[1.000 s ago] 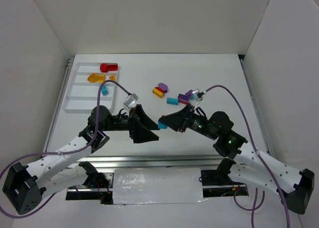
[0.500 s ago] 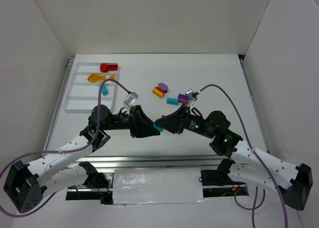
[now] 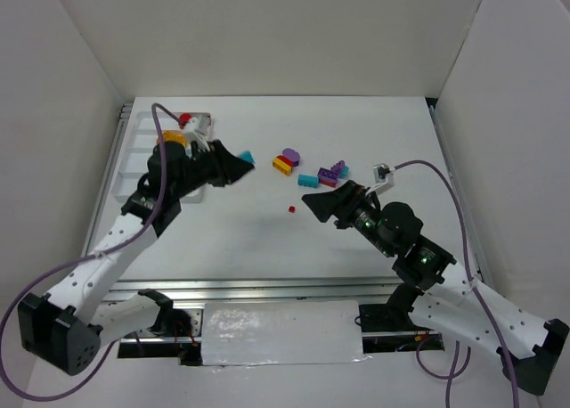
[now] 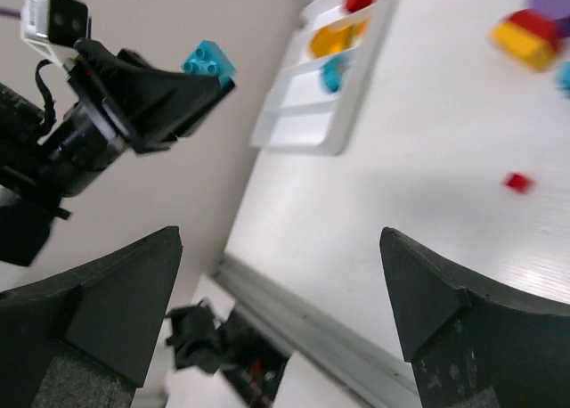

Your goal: Sort the legos into containers by color

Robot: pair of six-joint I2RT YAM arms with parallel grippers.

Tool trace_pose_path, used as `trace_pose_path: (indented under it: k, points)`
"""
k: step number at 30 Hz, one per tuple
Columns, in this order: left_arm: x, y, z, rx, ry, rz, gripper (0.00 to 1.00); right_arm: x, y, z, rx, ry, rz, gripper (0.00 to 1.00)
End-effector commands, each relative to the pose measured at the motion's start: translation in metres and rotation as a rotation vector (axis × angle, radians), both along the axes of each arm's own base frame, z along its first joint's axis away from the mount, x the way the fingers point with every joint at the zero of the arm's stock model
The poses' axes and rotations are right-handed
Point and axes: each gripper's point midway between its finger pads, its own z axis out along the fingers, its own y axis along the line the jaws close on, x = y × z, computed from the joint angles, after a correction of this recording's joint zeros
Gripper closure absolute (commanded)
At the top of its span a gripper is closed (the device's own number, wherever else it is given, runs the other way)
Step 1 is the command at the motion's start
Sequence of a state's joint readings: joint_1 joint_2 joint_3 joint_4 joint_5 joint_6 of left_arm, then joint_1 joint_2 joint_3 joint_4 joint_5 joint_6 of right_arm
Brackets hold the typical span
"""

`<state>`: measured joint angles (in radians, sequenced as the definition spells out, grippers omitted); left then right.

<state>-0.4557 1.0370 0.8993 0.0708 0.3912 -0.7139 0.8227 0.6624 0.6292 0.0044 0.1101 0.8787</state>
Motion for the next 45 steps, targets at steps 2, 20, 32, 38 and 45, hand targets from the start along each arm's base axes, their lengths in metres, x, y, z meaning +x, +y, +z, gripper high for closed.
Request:
trace_pose_path:
  k: [2,20,32,38,45]
  points:
    - [0.077,0.153,-0.100,0.322,0.409,0.729,1.00,0.016,-0.055,-0.015,-0.085,0.051,-0.269,0.00]
    - [0.222,0.236,-0.187,0.395,0.710,0.848,0.82,0.000,-0.041,-0.043,-0.204,0.065,-0.121,0.00]
    - [0.216,0.232,-0.216,0.393,0.757,0.812,0.71,0.001,-0.039,-0.047,-0.204,0.069,-0.115,0.00]
    - [0.218,0.226,-0.223,0.375,0.769,0.778,0.57,0.000,-0.037,-0.049,-0.205,0.074,-0.104,0.00]
    - [0.220,0.227,-0.218,0.372,0.760,0.782,0.39,0.000,-0.037,-0.051,-0.209,0.076,-0.105,0.00]
